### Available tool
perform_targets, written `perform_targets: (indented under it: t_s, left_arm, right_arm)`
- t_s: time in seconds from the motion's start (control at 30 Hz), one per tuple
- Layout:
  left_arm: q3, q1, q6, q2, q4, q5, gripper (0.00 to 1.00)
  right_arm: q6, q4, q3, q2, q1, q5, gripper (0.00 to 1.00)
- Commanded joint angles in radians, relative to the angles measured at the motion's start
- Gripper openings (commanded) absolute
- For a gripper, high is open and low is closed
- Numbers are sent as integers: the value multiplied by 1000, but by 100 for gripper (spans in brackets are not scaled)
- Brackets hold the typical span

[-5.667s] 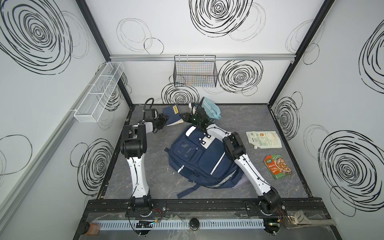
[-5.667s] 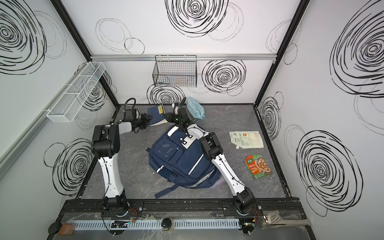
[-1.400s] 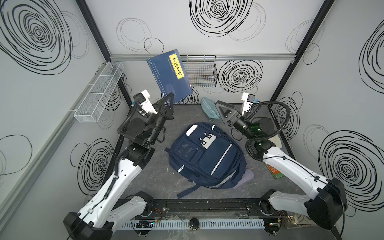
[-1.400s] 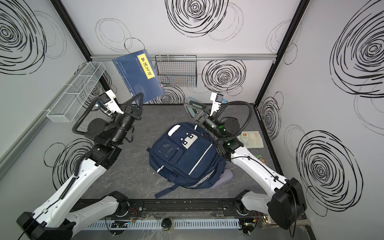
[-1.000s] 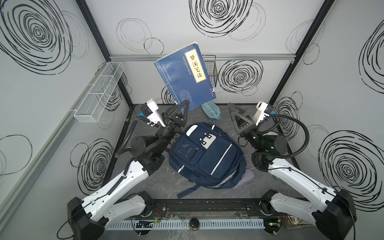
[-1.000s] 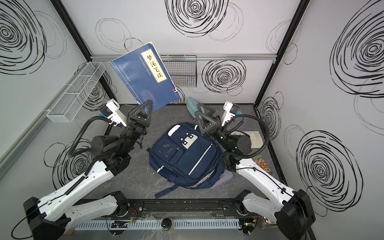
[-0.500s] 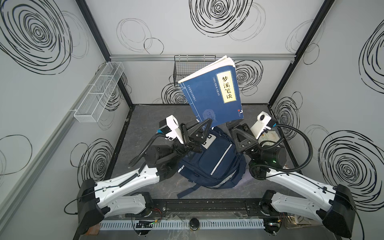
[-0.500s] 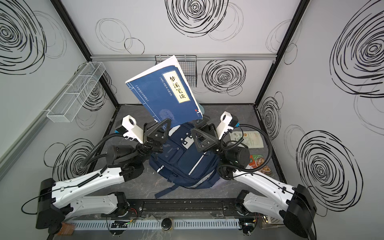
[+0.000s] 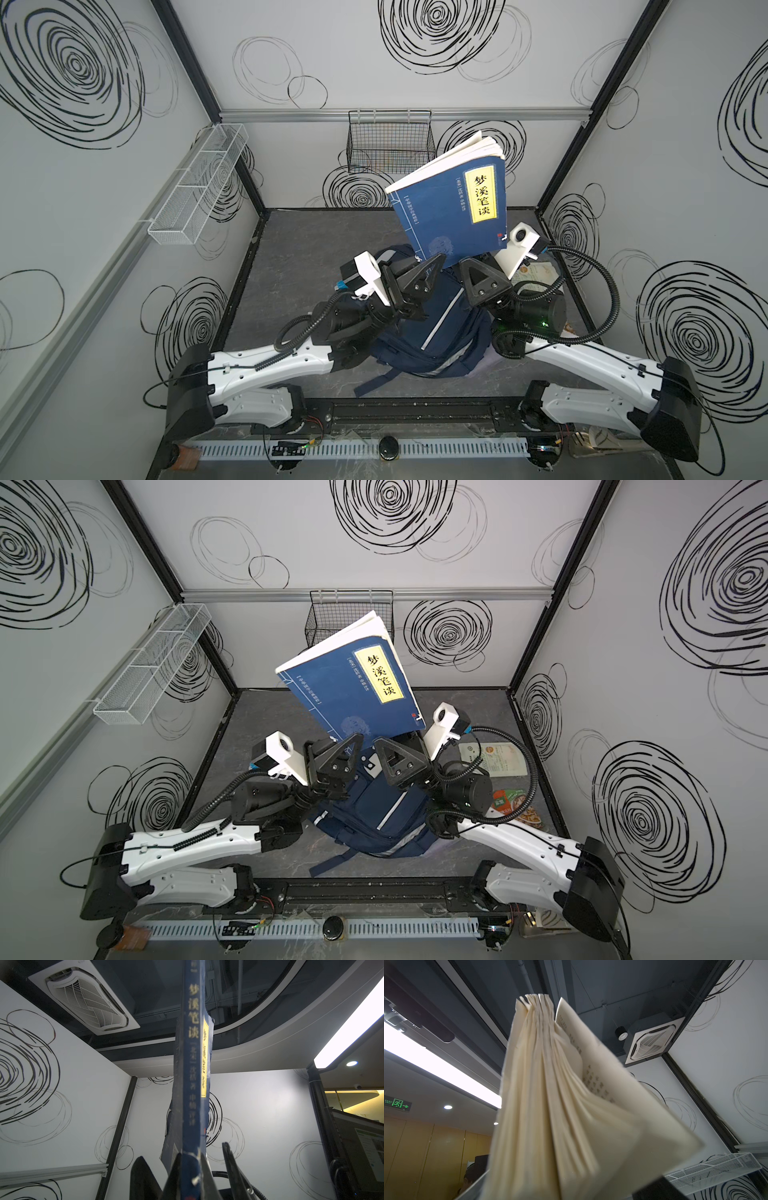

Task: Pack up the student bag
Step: 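Lower the upright blue book toward the backpack, held by both grippers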

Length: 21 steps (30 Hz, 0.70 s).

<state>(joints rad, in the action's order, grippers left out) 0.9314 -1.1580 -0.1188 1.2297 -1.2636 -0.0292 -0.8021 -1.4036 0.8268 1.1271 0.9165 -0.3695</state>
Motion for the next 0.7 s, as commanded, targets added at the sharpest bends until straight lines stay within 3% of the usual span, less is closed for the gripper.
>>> perform_targets:
  t_s: [0.0, 0.07, 0.3, 0.4, 0.5, 0.57, 0.67]
  left_arm:
    - [-3, -15, 32, 16, -140, -67, 1]
    - [-11, -23, 38, 32, -158, -76, 7]
    - [-78, -37, 50, 91, -358, -137, 0]
    - [-104, -47, 78, 129, -477, -147, 0]
    - [-105, -55, 85, 160, -532, -150, 0]
    - [-102, -60, 85, 176, -550, -147, 0]
    - [-95, -65, 85, 185, -551, -150, 0]
  right_arm:
    - [35, -82, 34, -4, 14, -43, 72]
    - [64, -93, 34, -8, 18, -68, 61]
    - [147, -100, 19, -38, 37, -87, 29]
    - [182, -109, 9, -47, 46, -71, 29]
    - [196, -111, 6, -47, 50, -51, 40]
    - [200, -126, 7, -44, 51, -49, 39]
    - [216, -136, 11, -44, 51, -75, 12]
